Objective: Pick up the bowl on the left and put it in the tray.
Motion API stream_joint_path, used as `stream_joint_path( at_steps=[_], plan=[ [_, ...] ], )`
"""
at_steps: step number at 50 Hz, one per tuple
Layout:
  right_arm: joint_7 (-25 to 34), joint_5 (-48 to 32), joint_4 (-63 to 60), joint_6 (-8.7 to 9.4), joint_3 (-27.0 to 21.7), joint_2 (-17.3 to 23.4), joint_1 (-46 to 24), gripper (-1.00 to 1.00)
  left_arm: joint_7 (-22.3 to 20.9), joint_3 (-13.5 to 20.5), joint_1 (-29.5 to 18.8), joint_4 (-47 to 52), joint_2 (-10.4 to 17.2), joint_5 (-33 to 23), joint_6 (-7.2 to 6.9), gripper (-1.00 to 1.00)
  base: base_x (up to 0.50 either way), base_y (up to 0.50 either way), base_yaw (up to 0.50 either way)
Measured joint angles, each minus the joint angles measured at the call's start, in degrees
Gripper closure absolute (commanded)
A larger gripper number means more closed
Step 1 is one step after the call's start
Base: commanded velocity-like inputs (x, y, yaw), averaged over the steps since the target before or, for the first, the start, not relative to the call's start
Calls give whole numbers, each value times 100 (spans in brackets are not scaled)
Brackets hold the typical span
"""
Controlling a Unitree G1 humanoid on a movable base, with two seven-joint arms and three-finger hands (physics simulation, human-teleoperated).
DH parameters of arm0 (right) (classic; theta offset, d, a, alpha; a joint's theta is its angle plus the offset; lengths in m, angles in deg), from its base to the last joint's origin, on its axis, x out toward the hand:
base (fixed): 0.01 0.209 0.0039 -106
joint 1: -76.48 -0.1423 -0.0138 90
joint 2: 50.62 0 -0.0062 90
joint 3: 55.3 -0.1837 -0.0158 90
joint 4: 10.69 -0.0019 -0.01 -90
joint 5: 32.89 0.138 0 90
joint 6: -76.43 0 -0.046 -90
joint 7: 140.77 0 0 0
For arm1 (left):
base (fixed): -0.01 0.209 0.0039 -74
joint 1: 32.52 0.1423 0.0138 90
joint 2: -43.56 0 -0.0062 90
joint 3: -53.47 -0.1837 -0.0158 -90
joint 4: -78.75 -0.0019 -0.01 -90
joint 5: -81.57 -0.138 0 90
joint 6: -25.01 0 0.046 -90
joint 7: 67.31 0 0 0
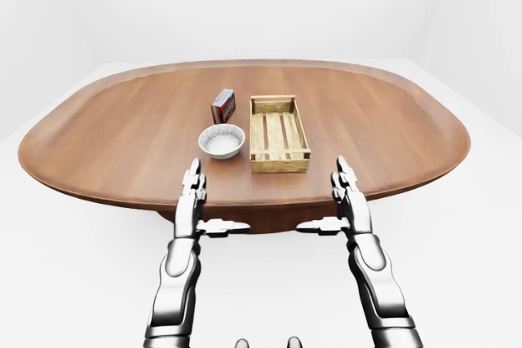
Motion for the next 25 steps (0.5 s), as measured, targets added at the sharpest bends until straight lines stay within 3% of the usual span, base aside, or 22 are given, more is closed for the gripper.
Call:
stream_joint_path(
  at_steps=[8,15,25],
  plan=[
    [61,-22,-152,94,-87,46,52,-100,-212,232,25,292,77,329,-180,-100,0,0,0],
    [77,-58,-272,180,-134,67,78,-100,-314,460,7,614,163,652,-430,-100,0,0,0],
    [80,-151,-708,467,-144,75,148,-100,-353,868,-71,1191,326,1113,-443,-100,0,0,0]
  ],
)
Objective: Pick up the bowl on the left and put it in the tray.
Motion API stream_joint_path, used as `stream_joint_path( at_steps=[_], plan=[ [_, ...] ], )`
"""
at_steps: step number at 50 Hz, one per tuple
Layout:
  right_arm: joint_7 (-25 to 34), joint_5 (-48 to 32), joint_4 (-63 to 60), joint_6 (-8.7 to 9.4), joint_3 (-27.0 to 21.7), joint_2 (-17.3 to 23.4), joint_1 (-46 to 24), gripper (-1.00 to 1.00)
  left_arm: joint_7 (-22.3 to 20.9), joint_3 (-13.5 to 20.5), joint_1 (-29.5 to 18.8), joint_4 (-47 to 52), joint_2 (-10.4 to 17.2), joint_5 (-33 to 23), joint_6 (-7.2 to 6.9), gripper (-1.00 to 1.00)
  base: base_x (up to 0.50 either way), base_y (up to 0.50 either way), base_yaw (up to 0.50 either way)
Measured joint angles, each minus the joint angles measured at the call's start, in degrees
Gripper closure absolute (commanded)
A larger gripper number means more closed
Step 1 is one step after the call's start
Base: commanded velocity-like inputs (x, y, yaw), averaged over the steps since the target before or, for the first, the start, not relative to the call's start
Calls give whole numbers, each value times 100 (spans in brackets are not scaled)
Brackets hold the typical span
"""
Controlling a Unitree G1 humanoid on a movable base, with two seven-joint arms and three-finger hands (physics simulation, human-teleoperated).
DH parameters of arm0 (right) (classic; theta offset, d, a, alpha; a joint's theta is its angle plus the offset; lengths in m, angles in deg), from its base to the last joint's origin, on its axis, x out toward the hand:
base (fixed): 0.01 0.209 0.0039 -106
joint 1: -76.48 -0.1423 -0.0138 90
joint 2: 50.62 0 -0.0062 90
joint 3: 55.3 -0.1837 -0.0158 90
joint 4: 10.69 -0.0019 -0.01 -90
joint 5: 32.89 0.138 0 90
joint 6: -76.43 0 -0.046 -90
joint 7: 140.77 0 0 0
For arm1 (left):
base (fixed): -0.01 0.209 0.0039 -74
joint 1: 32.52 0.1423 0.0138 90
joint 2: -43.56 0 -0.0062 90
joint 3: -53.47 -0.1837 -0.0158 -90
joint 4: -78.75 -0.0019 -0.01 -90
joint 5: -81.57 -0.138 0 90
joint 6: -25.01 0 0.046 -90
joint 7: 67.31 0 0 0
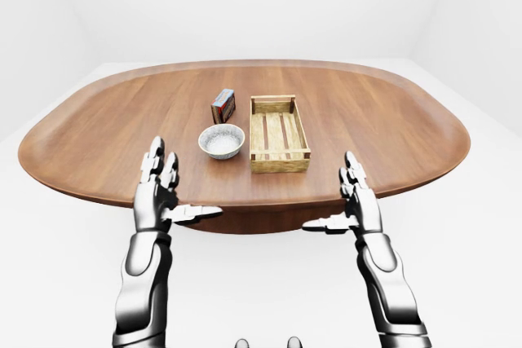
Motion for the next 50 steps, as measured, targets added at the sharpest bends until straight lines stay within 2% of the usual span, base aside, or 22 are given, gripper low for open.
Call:
stream_joint_path(
  at_steps=[14,23,31,33,50],
  plan=[
    [71,-349,-1760,0,200,-29,225,-100,76,518,-151,533,240,534,0,-100,0,0,0],
    [163,-672,-3254,0,442,-37,361,-100,114,690,-224,615,334,698,0,-100,0,0,0],
    [212,-835,-3977,0,521,-44,419,-100,150,794,-281,618,404,801,0,-100,0,0,0],
    [219,-878,-4083,0,498,-1,429,-100,156,798,-294,625,353,827,0,-100,0,50,0],
    [297,-948,-4531,0,509,-56,494,-100,214,945,-332,693,493,967,0,-100,0,50,0]
  ],
)
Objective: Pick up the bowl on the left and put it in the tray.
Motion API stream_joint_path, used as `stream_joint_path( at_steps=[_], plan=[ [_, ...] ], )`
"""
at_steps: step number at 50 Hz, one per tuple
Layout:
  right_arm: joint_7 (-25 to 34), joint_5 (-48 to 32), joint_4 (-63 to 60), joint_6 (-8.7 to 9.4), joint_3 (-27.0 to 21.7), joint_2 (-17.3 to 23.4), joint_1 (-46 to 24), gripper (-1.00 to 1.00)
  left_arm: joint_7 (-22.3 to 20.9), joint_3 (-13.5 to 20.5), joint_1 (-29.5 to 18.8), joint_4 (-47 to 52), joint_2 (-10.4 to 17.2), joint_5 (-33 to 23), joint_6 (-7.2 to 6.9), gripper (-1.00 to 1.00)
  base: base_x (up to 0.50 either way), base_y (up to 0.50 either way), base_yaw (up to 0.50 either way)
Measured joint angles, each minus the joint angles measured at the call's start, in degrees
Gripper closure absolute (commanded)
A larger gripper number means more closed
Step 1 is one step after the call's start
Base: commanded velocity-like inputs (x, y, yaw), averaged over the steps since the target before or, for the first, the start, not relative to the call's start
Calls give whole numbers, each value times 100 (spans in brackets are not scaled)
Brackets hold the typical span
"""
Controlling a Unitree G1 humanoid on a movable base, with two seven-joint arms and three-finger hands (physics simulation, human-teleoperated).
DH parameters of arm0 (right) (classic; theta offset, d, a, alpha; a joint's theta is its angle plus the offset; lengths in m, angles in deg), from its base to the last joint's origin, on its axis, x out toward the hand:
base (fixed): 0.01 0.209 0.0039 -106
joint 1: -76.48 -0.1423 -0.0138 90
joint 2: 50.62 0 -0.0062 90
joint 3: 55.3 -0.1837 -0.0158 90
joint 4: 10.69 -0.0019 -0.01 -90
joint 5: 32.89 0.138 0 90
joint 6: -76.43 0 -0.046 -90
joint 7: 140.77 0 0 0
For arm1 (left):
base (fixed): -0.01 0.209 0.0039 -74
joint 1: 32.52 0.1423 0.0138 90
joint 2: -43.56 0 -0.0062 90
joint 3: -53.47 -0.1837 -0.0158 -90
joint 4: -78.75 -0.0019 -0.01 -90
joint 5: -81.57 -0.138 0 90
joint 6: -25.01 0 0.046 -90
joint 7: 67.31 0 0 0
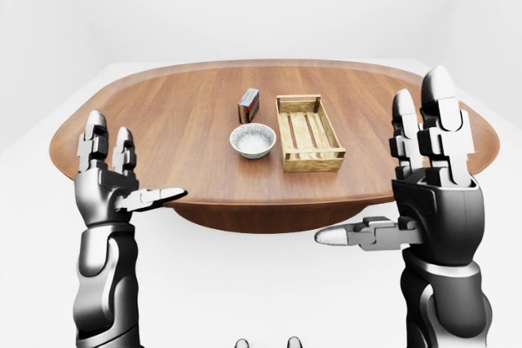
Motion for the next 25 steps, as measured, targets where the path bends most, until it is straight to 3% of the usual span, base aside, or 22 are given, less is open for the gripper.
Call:
stream_joint_path(
  at_steps=[8,17,25],
  plan=[
    [4,29,-24,0,-11,-10,9,-100,17,35,-3,43,25,42,0,-100,0,46,0],
    [-86,222,-24,0,-117,-72,-40,-100,29,74,-7,73,52,74,0,-100,0,0,0],
    [-156,399,-54,0,-159,-65,-31,-100,34,94,-12,67,68,98,0,-100,46,-1,0]
  ],
)
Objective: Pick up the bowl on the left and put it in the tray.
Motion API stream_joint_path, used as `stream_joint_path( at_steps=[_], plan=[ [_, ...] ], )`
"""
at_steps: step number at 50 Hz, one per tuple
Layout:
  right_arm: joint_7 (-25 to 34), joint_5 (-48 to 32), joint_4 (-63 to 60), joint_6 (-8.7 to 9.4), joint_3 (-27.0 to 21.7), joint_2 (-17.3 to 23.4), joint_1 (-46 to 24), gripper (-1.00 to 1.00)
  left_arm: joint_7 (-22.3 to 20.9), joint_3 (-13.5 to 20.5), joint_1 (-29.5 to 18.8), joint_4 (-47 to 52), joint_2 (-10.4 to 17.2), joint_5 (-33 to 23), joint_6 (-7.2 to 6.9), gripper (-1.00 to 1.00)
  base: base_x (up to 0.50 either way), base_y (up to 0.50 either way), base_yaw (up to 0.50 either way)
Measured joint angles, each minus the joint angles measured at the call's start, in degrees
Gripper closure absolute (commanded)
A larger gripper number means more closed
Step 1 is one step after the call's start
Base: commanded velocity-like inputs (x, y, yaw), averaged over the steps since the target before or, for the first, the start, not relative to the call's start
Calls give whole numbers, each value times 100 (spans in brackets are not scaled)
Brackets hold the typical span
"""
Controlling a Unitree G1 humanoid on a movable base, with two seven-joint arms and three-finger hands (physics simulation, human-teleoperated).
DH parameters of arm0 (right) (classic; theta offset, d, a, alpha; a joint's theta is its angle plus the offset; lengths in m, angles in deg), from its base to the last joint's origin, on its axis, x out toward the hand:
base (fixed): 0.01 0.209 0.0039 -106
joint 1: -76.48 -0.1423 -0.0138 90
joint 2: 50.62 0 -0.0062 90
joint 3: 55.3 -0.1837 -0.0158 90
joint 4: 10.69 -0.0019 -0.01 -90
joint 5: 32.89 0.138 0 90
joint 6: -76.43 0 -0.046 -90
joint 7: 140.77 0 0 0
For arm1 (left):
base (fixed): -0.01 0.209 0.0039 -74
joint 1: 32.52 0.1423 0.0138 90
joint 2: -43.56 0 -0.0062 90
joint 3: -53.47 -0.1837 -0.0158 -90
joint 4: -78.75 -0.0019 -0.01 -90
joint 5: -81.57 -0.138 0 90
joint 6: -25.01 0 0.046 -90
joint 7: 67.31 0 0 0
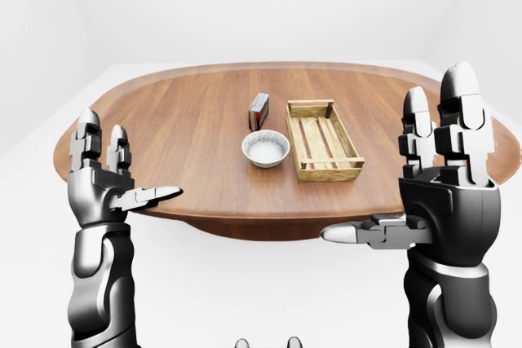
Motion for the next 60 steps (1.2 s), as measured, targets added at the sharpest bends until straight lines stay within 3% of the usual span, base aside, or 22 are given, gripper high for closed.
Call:
stream_joint_path(
  at_steps=[48,60],
  plan=[
    [4,75,-1,0,43,48,117,-100,18,59,-12,92,21,77,0,-100,50,0,0],
    [51,15,15,0,101,64,130,-100,38,80,-25,86,43,106,0,-100,9,0,0]
  ],
)
